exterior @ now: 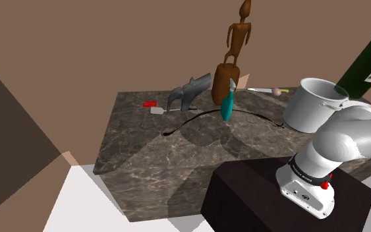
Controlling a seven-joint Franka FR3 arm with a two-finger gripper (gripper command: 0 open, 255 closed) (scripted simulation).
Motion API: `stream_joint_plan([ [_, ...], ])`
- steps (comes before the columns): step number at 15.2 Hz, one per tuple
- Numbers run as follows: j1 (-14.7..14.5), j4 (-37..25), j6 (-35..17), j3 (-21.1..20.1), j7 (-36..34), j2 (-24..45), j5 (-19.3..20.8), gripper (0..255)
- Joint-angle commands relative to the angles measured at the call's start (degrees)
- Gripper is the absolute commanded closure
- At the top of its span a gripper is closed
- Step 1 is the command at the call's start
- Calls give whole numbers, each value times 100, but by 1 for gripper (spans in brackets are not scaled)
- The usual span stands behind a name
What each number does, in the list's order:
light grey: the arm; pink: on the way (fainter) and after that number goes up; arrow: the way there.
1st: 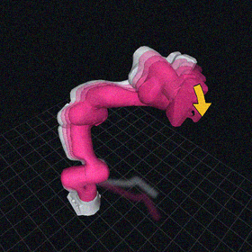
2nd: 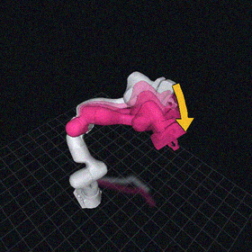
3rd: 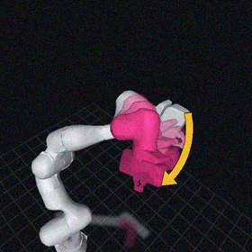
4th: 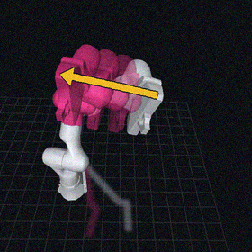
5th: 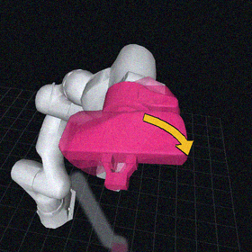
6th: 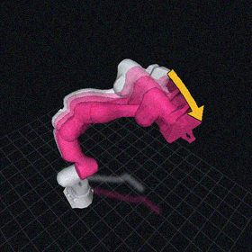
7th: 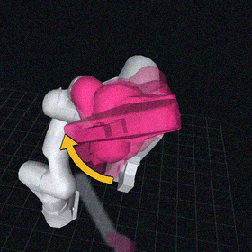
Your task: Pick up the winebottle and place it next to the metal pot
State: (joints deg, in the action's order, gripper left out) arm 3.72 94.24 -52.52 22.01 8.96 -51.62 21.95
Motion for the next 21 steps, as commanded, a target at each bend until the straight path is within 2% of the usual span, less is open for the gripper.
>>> stream_joint_plan([
  [1,28,288,-127,-2,-47,-163,14,255],
  [21,293,2695,-1148,165,-339,-1550,269,255],
])
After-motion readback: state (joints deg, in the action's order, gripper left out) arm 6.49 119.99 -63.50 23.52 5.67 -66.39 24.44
